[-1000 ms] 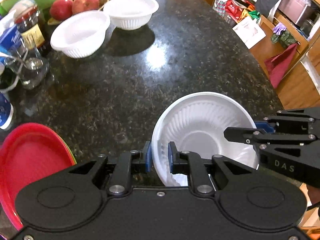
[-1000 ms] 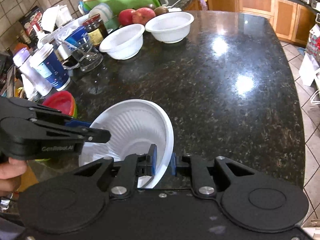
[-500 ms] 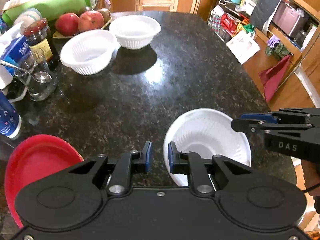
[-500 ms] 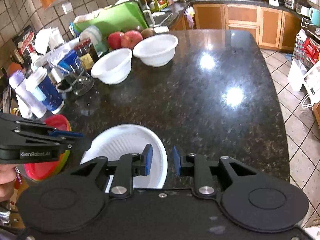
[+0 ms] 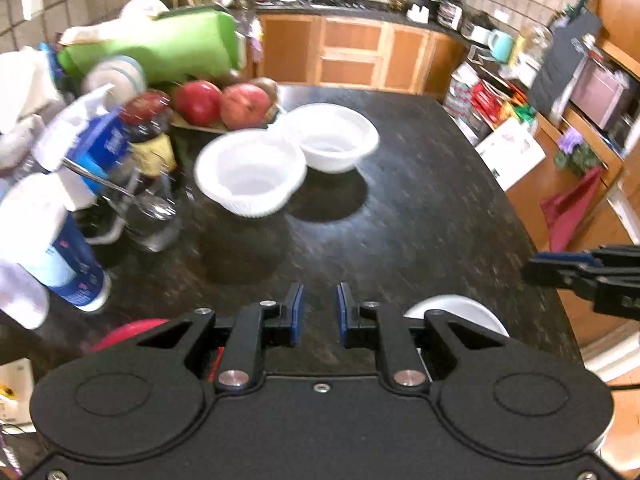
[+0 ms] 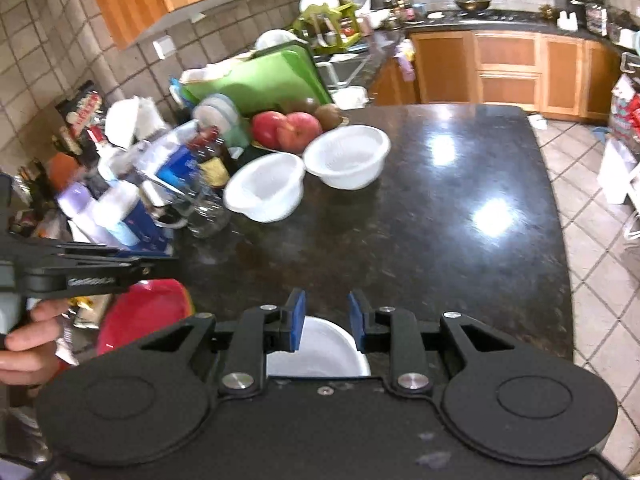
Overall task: Organize plates and bowls
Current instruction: 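Move the left tool to another white bowl and grasp its rim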
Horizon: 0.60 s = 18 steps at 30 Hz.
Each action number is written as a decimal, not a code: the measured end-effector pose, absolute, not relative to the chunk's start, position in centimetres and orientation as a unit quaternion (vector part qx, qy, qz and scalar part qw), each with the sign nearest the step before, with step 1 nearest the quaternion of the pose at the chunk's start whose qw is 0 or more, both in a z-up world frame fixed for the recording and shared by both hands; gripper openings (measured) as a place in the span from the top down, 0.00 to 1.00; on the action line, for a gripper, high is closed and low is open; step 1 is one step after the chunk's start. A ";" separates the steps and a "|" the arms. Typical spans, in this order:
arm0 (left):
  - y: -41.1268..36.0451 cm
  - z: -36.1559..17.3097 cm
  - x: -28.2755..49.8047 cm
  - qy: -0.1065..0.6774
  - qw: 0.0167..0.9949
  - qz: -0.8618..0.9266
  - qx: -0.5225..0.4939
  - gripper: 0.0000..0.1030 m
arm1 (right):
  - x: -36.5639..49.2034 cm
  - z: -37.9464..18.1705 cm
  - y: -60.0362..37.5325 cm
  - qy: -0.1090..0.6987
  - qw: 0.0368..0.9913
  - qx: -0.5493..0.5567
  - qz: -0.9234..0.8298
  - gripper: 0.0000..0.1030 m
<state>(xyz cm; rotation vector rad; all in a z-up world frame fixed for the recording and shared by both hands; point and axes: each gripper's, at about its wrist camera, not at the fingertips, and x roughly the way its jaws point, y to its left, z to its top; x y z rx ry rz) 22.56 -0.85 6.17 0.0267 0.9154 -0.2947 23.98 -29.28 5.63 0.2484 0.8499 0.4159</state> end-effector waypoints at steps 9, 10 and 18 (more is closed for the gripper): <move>1.4 7.2 27.8 0.423 0.903 -0.079 0.005 0.78 | 29.4 8.8 -24.7 0.414 0.871 0.126 0.231 0.73; 1.4 6.9 28.6 0.425 0.902 -0.074 0.006 0.78 | 30.2 8.9 -24.1 0.419 0.869 0.126 0.233 0.73; 2.6 4.5 34.4 0.462 0.885 -0.065 -0.003 0.78 | 37.3 7.5 -19.6 0.452 0.858 0.132 0.205 0.73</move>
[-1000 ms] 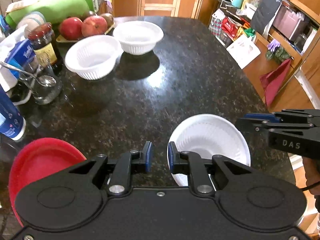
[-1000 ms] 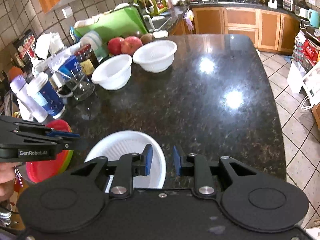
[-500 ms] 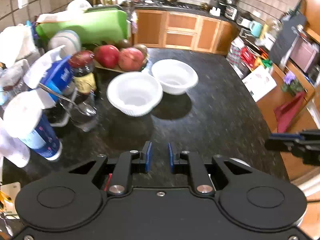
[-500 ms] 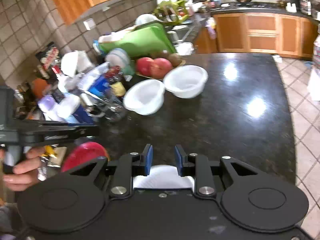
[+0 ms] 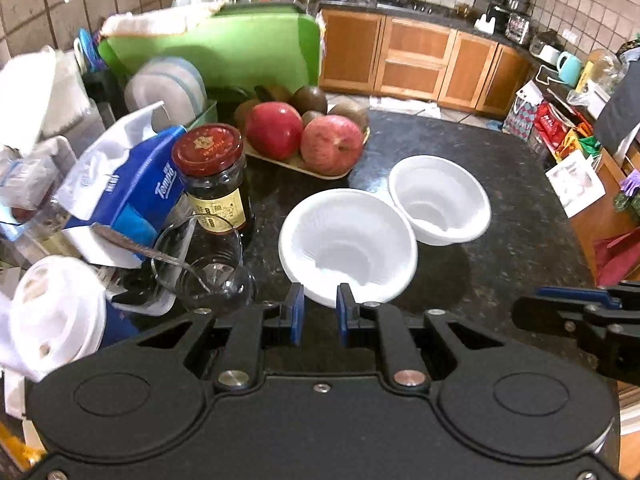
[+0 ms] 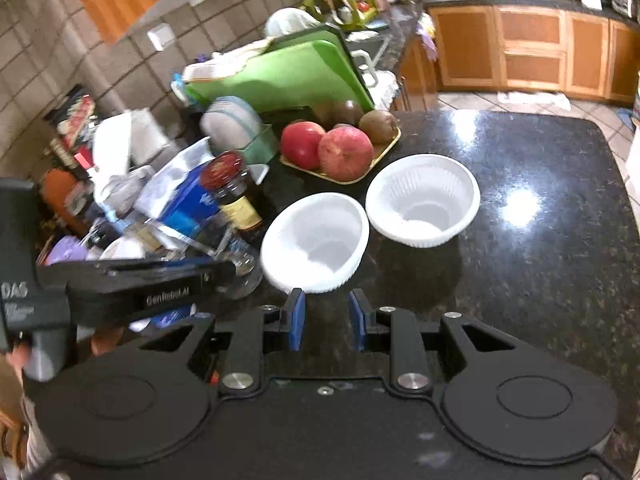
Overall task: Organize plates and bowls
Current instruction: 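Move the left tool to another white bowl and grasp its rim, then lift the second white bowl with the left tool and carry it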
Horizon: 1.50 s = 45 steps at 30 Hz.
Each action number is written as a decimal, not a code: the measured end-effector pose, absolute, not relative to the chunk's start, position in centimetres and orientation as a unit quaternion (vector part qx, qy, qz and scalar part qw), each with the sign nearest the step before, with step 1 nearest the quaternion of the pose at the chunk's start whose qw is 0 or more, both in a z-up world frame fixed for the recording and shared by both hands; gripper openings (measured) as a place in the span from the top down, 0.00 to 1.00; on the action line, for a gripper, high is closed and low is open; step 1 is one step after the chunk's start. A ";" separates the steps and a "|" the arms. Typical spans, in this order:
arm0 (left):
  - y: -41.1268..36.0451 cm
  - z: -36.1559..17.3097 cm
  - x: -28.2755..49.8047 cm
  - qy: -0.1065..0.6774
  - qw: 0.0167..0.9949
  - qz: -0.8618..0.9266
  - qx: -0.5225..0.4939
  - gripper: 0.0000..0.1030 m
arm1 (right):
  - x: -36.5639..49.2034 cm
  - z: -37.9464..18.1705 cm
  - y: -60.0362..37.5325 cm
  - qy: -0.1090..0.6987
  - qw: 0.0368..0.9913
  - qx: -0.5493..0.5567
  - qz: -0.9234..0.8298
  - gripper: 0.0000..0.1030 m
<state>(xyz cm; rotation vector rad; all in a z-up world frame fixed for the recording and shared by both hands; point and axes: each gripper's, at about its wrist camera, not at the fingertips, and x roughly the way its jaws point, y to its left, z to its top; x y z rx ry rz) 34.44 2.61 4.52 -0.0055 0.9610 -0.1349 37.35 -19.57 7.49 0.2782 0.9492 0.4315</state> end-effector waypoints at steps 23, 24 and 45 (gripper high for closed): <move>3.2 1.4 41.4 0.495 0.868 -0.039 -0.001 0.78 | 46.6 1.2 -16.7 0.509 0.828 0.155 0.179 0.73; 3.3 1.3 41.5 0.495 0.868 -0.036 0.000 0.78 | 46.7 1.1 -16.7 0.510 0.827 0.155 0.180 0.73; 2.3 -1.4 44.0 0.517 0.855 -0.035 0.015 0.77 | 48.7 -1.7 -14.3 0.529 0.824 0.120 0.164 0.73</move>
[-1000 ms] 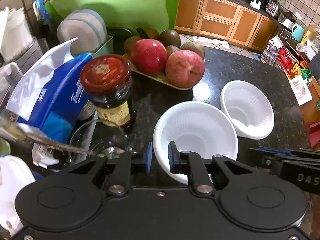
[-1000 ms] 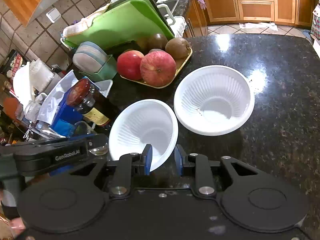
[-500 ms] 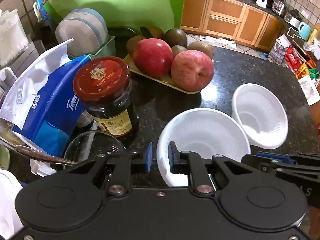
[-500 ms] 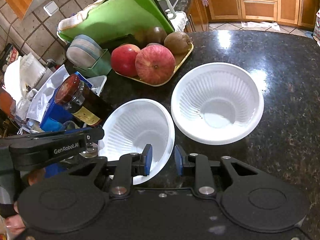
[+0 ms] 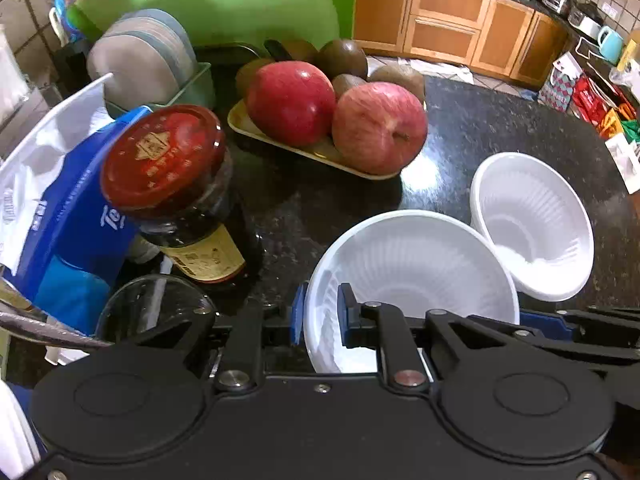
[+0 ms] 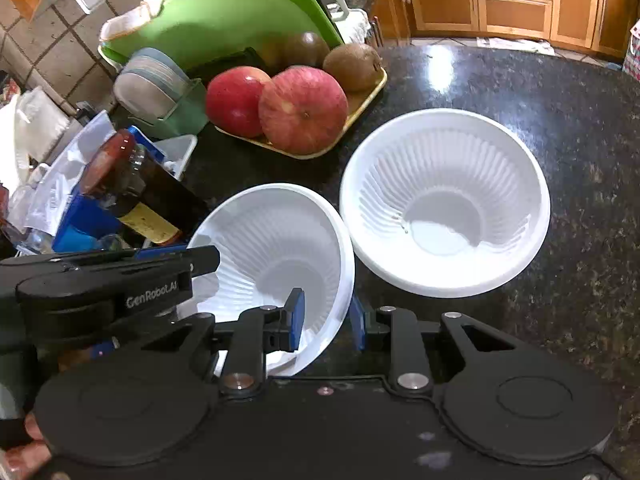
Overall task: Organize plates and bowls
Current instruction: 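Lift the second white bowl with the left tool and carry it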
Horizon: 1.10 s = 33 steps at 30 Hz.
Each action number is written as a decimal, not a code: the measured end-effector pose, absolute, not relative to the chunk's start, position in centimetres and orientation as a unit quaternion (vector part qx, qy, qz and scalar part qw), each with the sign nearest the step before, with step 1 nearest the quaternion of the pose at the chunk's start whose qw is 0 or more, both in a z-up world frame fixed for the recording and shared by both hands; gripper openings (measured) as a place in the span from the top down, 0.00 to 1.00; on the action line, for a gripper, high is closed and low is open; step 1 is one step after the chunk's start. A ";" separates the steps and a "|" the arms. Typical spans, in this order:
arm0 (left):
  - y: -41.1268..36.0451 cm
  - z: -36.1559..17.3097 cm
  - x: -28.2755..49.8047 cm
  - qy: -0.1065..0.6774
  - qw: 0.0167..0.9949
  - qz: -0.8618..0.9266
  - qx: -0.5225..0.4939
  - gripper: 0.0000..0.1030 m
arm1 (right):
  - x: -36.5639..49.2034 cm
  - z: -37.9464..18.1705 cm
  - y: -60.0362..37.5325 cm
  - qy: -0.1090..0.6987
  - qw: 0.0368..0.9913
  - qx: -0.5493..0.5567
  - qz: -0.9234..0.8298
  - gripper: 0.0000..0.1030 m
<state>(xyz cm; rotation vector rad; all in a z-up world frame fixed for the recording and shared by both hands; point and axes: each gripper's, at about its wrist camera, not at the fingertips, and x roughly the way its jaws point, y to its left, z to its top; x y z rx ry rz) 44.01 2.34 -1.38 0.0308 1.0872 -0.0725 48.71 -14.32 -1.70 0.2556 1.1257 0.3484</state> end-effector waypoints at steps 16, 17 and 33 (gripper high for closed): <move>1.2 -2.0 43.1 0.527 0.848 -0.050 0.039 0.77 | 47.7 -2.7 -14.0 0.536 0.825 0.086 0.157 0.82; 1.1 -2.0 42.9 0.531 0.845 -0.056 0.038 0.77 | 47.4 -2.6 -14.2 0.536 0.825 0.084 0.157 0.82; -3.4 -1.3 34.4 0.547 0.820 -0.142 0.093 0.78 | 39.8 -3.2 -19.3 0.571 0.802 0.064 0.166 0.82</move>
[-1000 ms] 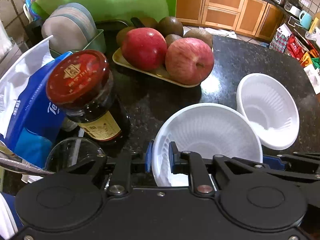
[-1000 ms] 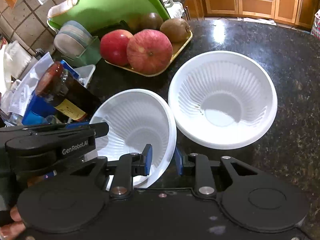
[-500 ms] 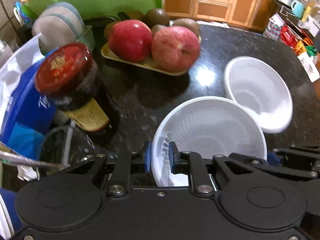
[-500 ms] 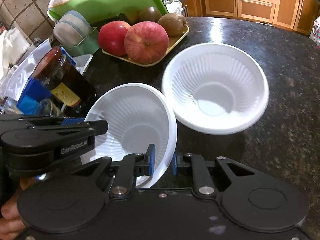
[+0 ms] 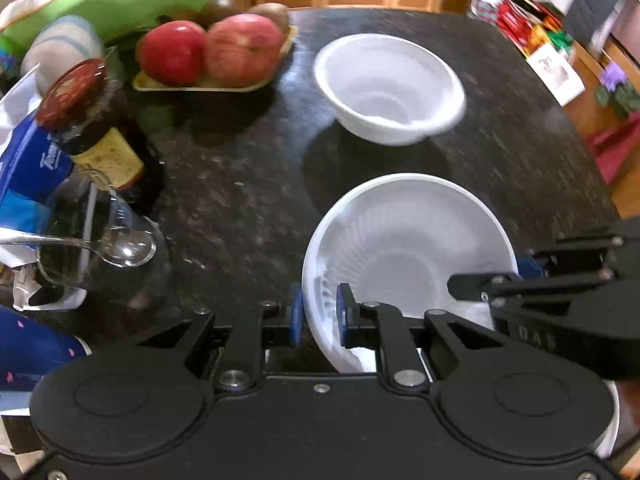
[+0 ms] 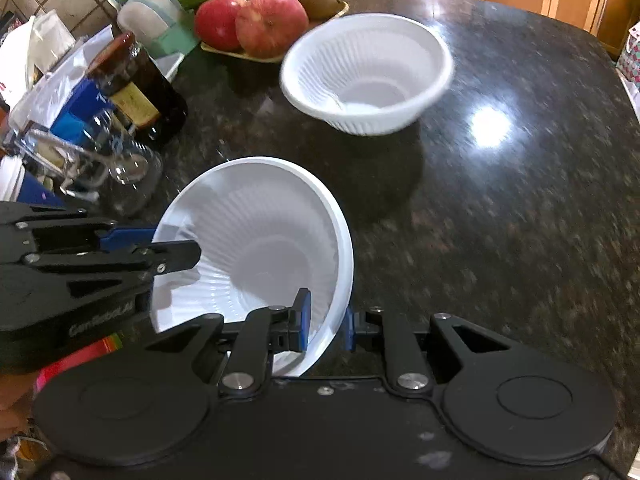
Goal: Organize plates and bowls
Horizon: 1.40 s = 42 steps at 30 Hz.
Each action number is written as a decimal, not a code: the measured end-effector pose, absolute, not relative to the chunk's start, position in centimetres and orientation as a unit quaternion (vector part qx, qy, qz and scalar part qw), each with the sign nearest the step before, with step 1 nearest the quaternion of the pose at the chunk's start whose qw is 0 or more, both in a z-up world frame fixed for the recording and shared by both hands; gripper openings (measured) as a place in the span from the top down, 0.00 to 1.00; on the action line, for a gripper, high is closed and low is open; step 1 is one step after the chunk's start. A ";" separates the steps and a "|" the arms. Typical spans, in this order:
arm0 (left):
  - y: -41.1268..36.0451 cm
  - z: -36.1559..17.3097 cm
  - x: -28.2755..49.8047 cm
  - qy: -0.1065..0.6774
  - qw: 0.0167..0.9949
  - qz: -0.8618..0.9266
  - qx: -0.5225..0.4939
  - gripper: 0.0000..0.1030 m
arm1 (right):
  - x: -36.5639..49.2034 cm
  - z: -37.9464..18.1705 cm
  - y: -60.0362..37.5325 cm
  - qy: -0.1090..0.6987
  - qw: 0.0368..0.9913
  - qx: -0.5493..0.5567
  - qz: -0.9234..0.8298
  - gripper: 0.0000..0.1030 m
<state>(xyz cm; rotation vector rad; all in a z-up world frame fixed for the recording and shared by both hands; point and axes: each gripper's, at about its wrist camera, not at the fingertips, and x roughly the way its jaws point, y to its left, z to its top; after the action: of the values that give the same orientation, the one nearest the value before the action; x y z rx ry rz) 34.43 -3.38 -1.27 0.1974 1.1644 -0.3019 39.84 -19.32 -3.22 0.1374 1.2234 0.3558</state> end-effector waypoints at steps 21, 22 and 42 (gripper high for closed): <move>-5.0 0.7 33.8 0.518 0.841 -0.120 0.098 0.79 | 38.4 -0.5 -20.7 0.538 0.826 0.058 0.155 0.82; -4.9 1.1 33.5 0.515 0.843 -0.119 0.098 0.79 | 38.1 -0.1 -20.7 0.536 0.828 0.056 0.157 0.82; -6.7 6.3 26.3 0.539 0.821 -0.172 0.077 0.78 | 28.4 7.5 -25.0 0.520 0.837 0.041 0.164 0.81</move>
<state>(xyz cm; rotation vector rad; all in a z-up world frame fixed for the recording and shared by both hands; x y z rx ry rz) 26.27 -6.67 6.32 0.1642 1.1474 -0.3655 28.44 -25.00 7.54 0.0878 1.1015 0.3473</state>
